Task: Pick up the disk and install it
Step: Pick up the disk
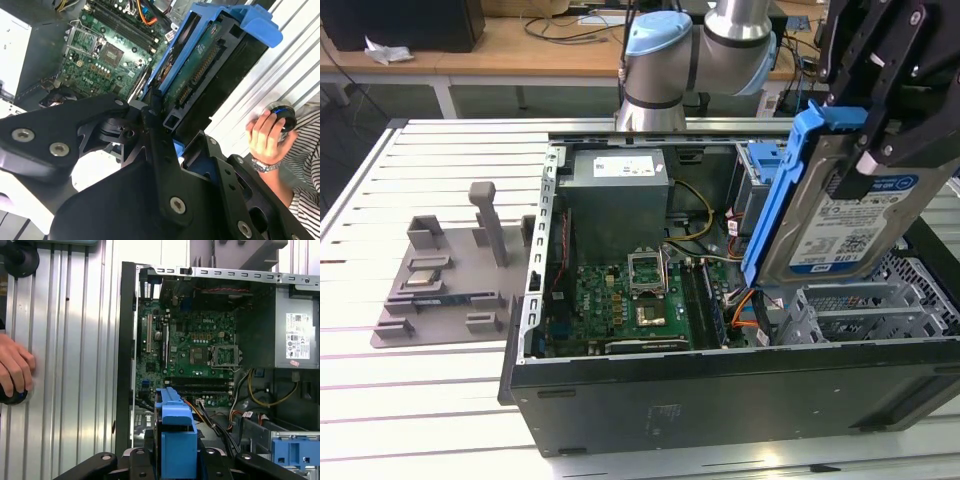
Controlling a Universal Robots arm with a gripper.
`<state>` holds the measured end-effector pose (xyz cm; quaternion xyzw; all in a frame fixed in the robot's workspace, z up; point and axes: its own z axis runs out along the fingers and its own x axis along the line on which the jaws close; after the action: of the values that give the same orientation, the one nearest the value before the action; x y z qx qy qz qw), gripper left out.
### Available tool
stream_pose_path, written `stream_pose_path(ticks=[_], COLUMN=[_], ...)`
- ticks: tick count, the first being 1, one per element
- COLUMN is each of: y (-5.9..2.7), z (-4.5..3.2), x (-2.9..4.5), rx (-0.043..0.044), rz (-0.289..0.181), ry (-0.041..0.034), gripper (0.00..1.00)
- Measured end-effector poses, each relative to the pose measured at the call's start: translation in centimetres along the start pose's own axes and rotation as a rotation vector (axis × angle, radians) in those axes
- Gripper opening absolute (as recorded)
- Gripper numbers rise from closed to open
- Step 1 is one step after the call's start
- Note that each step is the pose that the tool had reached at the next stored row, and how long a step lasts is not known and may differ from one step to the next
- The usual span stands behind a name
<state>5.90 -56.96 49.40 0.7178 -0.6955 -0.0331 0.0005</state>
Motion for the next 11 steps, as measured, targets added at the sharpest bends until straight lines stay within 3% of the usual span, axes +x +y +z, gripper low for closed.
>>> stream_pose_path(ticks=[4, 6, 10, 11], y=[-1.01, -1.83, -4.88, -5.1], z=[0.37, 1.27, 2.62, 2.76], x=[0.04, 0.08, -0.84, -0.97], rx=[-0.0004, -0.0015, -0.0031, -0.0031], rz=[0.0, 0.0, 0.008, 0.009], ry=[0.002, 0.0038, 0.0069, 0.0074], gripper=[0.37, 0.37, 0.37, 0.37])
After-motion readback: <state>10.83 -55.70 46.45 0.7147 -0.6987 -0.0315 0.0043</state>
